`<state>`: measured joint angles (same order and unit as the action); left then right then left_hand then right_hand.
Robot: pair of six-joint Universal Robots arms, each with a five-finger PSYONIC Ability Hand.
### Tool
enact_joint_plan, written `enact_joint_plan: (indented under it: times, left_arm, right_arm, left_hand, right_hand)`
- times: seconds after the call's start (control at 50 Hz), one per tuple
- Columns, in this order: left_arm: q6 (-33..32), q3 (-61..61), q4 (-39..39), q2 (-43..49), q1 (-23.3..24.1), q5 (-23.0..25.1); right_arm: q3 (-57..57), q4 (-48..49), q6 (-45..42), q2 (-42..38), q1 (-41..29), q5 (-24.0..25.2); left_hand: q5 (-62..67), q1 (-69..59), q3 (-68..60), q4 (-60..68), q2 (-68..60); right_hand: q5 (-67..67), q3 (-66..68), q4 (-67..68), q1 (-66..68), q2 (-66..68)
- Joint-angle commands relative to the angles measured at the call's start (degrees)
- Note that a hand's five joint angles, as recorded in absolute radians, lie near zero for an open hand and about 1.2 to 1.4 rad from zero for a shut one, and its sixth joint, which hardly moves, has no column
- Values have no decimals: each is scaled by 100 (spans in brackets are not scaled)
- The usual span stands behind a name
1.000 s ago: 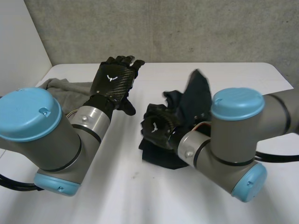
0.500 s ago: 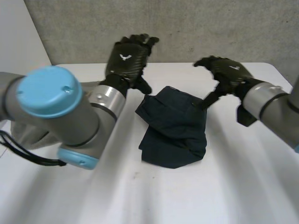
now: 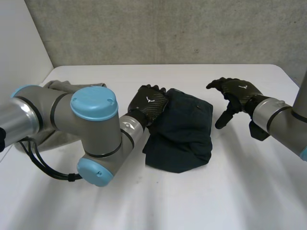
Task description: Fold the laundry.
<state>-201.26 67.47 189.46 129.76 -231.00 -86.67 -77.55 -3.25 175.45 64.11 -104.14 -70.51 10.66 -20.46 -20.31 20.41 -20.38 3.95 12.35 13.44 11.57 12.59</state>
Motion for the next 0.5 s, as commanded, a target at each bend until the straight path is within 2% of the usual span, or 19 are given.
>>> enact_joint_plan:
  times: [0.02,0.08,0.1,0.2,0.32,0.5]
  left_arm:
    - [-124,-137,222,58,-32,18]
    - [-115,-164,451,164,-32,18]
    - [-115,-155,547,208,-32,10]
    - [-124,-76,583,234,-24,-17]
    - [-124,319,539,94,55,-87]
    - [-124,1330,539,-925,108,-395]
  right_arm:
    - [213,-105,-72,-161,-230,-77]
    - [319,-184,-72,-258,-238,-138]
    - [346,-219,-72,-284,-238,-147]
    - [784,-613,-63,-539,-238,-209]
    - [1523,-1309,-63,-864,-247,-165]
    - [2428,-1985,-10,-1426,-440,-86]
  left_hand:
    - [1342,-1362,-1377,1367,-1369]
    - [2787,-2806,-2822,2811,-2814]
    - [3790,-3810,-3825,3815,-3817]
    - [5817,-5836,-5852,5841,-5844]
    - [5934,-5954,-5969,5959,-5962]
    - [5934,-5954,-5969,5959,-5962]
  right_hand:
    - [-395,-235,-344,-157,-259]
    - [-395,-235,-344,-157,-259]
    - [-395,-235,-344,-157,-259]
    - [-395,-235,-344,-157,-259]
    - [-395,-235,-344,-157,-259]
    - [-395,-235,-344,-157,-259]
